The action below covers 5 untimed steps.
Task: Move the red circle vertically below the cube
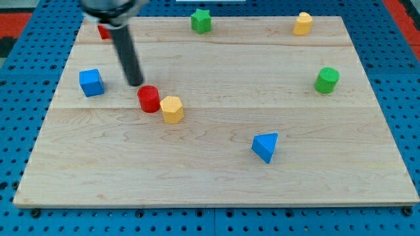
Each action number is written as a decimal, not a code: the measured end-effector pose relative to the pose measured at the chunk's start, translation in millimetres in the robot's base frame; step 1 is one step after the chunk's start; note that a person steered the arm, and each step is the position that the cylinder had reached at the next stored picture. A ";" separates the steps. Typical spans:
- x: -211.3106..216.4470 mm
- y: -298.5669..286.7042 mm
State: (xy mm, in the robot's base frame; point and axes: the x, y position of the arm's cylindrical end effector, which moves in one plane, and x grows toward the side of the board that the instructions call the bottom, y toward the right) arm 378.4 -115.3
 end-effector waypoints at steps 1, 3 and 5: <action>32.8 26.2; 180.2 -30.0; 116.9 -62.5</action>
